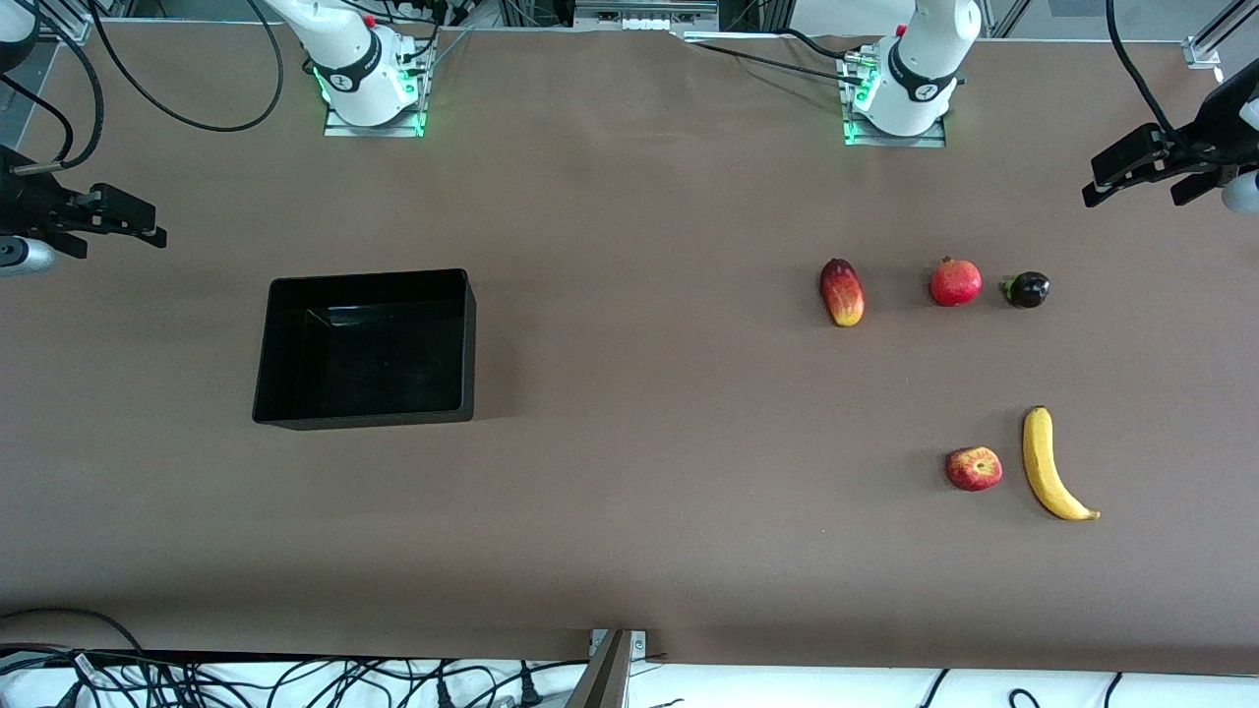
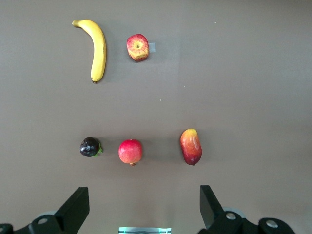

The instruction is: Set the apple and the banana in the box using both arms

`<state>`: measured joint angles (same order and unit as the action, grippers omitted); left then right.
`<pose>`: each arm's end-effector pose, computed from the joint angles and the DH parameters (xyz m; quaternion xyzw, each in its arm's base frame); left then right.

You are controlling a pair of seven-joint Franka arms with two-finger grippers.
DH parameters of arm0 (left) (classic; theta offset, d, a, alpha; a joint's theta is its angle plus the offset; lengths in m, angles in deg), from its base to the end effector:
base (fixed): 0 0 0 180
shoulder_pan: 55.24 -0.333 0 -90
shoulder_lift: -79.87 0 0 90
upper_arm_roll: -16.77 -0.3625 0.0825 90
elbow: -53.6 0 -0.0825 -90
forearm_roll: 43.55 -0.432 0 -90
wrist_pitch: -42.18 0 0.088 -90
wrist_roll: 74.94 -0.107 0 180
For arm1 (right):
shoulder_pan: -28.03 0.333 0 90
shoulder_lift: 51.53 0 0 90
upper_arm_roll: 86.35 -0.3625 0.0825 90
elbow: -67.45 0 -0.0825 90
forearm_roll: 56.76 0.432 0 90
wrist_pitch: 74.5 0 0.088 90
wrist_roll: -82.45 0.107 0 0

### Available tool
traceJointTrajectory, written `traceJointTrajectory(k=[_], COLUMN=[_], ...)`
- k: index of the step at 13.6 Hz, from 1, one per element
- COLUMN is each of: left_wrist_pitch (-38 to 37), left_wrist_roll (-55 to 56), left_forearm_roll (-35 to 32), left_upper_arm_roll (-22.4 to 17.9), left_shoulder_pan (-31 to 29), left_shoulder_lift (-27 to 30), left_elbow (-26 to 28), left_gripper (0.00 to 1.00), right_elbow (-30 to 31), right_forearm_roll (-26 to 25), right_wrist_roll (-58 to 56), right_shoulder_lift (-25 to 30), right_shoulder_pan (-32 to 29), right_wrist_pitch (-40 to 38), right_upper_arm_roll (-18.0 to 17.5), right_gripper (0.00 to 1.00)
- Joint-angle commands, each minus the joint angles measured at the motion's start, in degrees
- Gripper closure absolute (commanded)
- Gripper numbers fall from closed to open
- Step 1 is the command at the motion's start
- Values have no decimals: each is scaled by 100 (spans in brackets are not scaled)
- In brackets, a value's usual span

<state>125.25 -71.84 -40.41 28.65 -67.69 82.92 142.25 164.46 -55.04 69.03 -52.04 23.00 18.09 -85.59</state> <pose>0.5712 -0.0046 0.7034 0.9991 0.0296 -0.0231 0.0213 0.6005 -0.0578 0.6059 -0.9968 -0.0651 0.0399 0.0219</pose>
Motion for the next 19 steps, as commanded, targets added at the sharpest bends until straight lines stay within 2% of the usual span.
traceJointTrajectory(k=[1,4,6,8,10,12,15,19], left_wrist_pitch=[7,60,78,208,716,1332,2369,3336], left_wrist_roll=[-29,24,24,24,24,32,33,426], left_forearm_roll=[72,63,63,54,-15,-410,-464,-1244], left_upper_arm_roll=[-2,-28,-72,-90,-99,-81,-81,-90], left_shoulder_pan=[-21,-21,-29,-99,-117,-47,-21,129], left_shoulder_lift=[-129,-637,-1111,-1665,-2149,-2562,-3204,-3776], left_elbow=[-137,-346,-689,-1049,-1174,-1165,-1165,-1122], left_gripper=[0,0,0,0,0,0,0,0], right_elbow=[-226,-226,-244,-244,-270,-323,-288,264], right_forearm_roll=[-84,-180,-881,-937,-884,-631,-489,-480], right_wrist_roll=[32,-55,-204,-187,-170,-117,-135,-82], right_shoulder_lift=[-55,-90,-64,-90,-178,-231,-441,-740], right_shoulder_pan=[-69,-52,-8,-16,-25,-16,-16,-16], right_wrist_pitch=[-119,-119,-268,-400,-330,-330,-286,757], right_upper_arm_roll=[-24,-24,-85,-85,-85,-85,-85,-85], right_gripper=[0,0,0,0,0,0,0,0])
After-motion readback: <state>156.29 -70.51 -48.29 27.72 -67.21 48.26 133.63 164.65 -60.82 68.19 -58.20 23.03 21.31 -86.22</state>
